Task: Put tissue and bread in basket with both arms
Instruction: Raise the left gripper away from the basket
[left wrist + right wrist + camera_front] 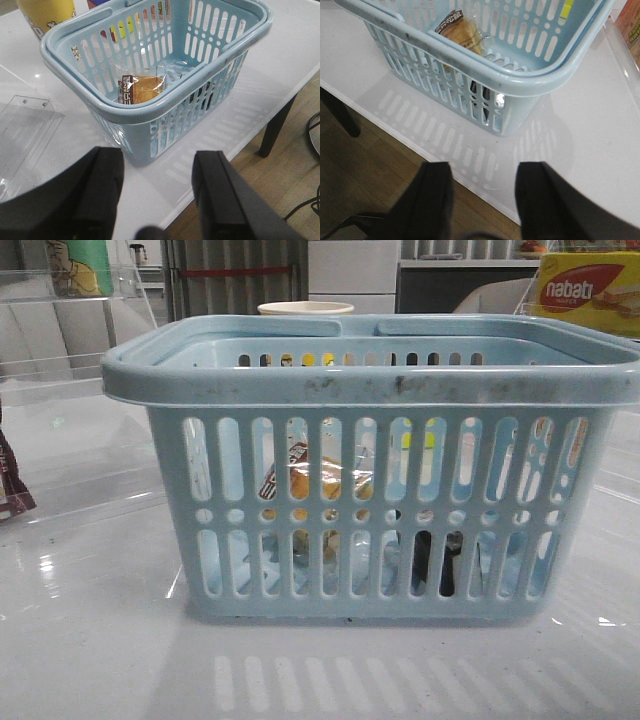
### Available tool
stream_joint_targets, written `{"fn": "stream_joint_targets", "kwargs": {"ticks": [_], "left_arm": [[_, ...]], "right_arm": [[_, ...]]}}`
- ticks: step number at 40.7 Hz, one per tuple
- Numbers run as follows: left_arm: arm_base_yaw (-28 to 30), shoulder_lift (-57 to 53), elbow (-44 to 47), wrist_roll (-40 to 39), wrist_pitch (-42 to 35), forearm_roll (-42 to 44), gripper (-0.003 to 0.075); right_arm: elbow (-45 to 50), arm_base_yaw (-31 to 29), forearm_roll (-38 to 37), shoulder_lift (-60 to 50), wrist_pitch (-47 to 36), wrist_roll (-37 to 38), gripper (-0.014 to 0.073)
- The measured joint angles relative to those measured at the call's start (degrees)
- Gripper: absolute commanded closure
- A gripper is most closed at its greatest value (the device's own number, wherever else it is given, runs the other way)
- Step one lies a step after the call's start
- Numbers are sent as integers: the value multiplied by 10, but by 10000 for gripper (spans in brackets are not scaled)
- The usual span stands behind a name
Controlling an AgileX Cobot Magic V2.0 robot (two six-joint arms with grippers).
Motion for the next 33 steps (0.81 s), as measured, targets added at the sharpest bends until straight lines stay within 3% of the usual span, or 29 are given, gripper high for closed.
{"fn": "stream_joint_targets", "kwargs": {"ticks": [8, 33], "left_arm": [[0, 0, 2, 0, 0, 0, 339], [0, 0, 2, 0, 0, 0, 339]], "right_arm": [[0, 0, 0, 0, 0, 0, 575], [0, 0, 0, 0, 3, 0, 566]]}}
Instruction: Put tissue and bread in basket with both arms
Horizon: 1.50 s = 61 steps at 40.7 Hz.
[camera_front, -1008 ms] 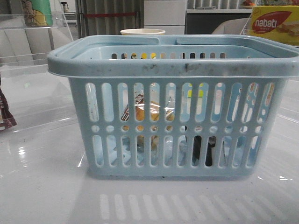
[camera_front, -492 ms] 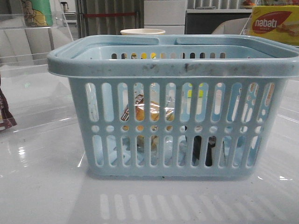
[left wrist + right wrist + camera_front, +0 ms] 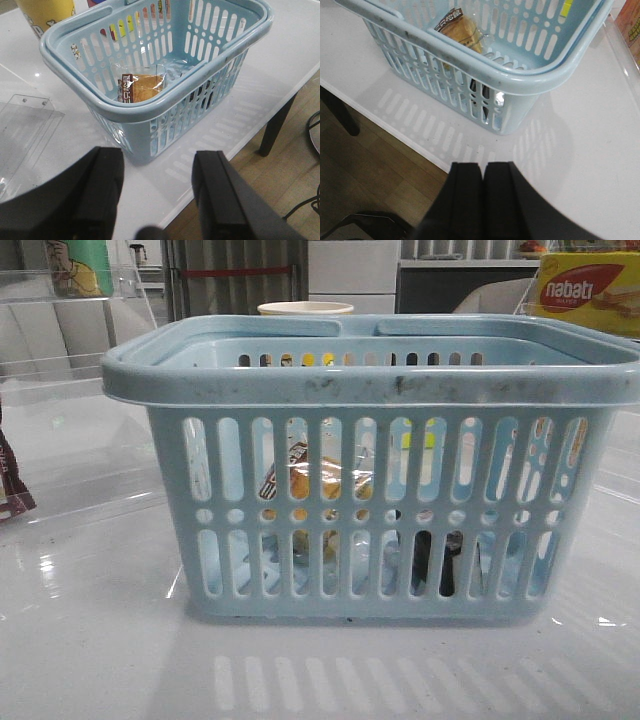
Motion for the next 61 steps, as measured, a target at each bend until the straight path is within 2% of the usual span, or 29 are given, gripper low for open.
{"fn": "stream_joint_targets", "kwargs": {"ticks": [4, 7, 9, 11, 13, 15, 22, 25, 34, 40, 51, 61], "left_arm": [[0, 0, 0, 0, 0, 3, 342], [0, 0, 0, 0, 0, 15, 391], [0, 0, 0, 0, 0, 22, 464], [0, 0, 1, 0, 0, 25, 571], [4, -1, 1, 0, 0, 27, 637], [11, -4, 1, 0, 0, 28, 612], [55, -21, 1, 1, 0, 28, 627], [87, -35, 5, 1, -3, 28, 627], [233, -99, 40, 1, -42, 23, 627], [287, -115, 57, -8, -65, 26, 627], [293, -194, 148, -147, -141, 126, 627], [293, -223, 215, -179, -225, 160, 627]], "right_arm": [[0, 0, 0, 0, 0, 0, 566], [0, 0, 0, 0, 0, 0, 566], [0, 0, 0, 0, 0, 0, 566], [0, 0, 0, 0, 0, 0, 566], [0, 0, 0, 0, 0, 0, 566], [0, 0, 0, 0, 0, 0, 566], [0, 0, -1, 0, 1, 0, 566], [0, 0, -1, 0, 1, 0, 566], [0, 0, -1, 0, 1, 0, 566], [0, 0, -1, 0, 1, 0, 566], [0, 0, -1, 0, 1, 0, 566], [0, 0, -1, 0, 1, 0, 566]]}}
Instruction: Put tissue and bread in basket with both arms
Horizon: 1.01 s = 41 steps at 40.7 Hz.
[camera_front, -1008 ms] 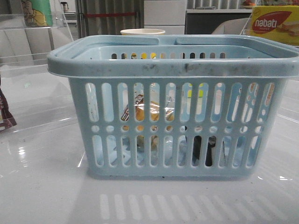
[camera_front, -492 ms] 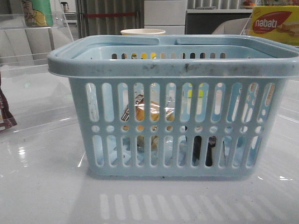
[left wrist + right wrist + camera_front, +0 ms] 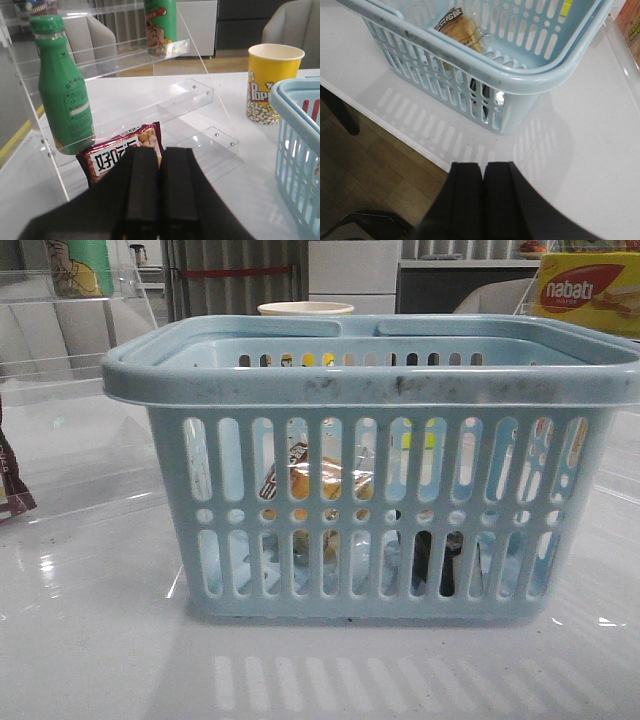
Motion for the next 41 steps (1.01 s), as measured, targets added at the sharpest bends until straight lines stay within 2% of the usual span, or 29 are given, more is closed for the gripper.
{"fn": "stream_joint_targets", "kwargs": {"ticks": [9, 15, 19, 30, 41], "left_arm": [[1, -49, 107, -9, -122, 19, 627], [1, -86, 181, -90, -176, 76, 627], [1, -102, 217, -116, -204, 87, 627], [1, -106, 224, -71, -210, 37, 627], [-2, -106, 224, -63, -220, 23, 627]], "right_arm": [[0, 0, 0, 0, 0, 0, 566], [0, 0, 0, 0, 0, 0, 566], [0, 0, 0, 0, 0, 0, 566], [0, 0, 0, 0, 1, 0, 566], [0, 0, 0, 0, 3, 0, 566]]}}
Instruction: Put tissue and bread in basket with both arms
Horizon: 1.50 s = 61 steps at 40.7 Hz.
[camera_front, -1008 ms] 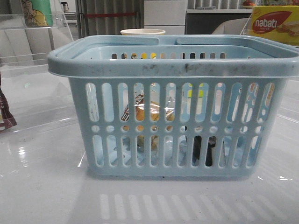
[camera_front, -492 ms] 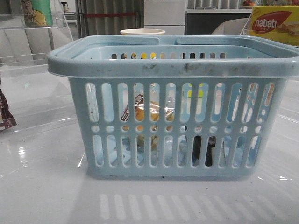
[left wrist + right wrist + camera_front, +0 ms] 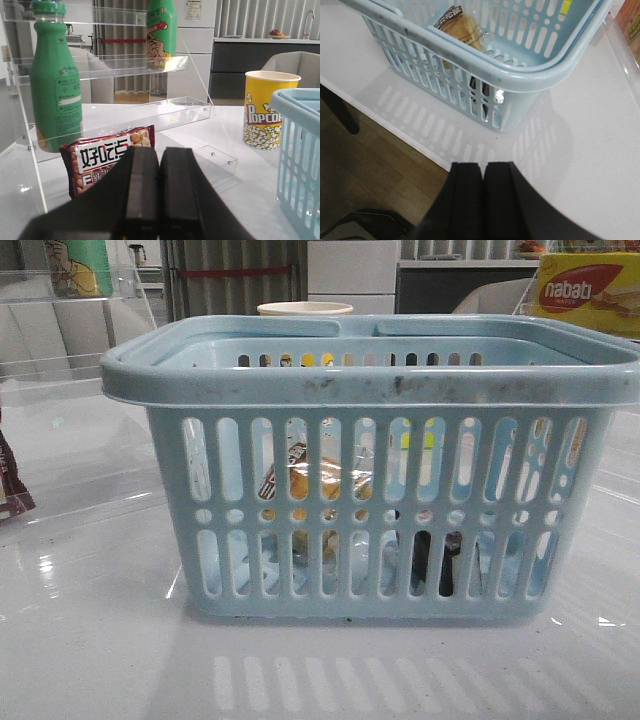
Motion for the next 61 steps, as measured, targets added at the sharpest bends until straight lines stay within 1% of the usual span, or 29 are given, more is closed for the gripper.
{"fn": "stream_joint_targets", "kwargs": {"ticks": [33, 35, 37, 42, 45, 49, 54, 61], "left_arm": [[-5, 0, 0, 0, -2, 0, 627], [-5, 0, 0, 0, -3, 0, 627], [-5, 0, 0, 0, -3, 0, 627], [-5, 0, 0, 0, -4, 0, 627], [-5, 0, 0, 0, -4, 0, 627], [-5, 0, 0, 0, -4, 0, 627], [-5, 0, 0, 0, -4, 0, 627], [-5, 0, 0, 0, -4, 0, 627]], "right_arm": [[5, -1, -1, -4, -4, 0, 566], [15, -10, -6, -14, -26, 0, 566], [32, -33, -7, -31, -57, 0, 566], [105, -119, -11, -85, -164, 0, 566], [173, -183, -12, -124, -235, 0, 566], [252, -239, -12, -171, -321, 0, 566], [328, -266, -12, -221, -389, 0, 566], [391, -268, -12, -255, -435, 0, 566]]}}
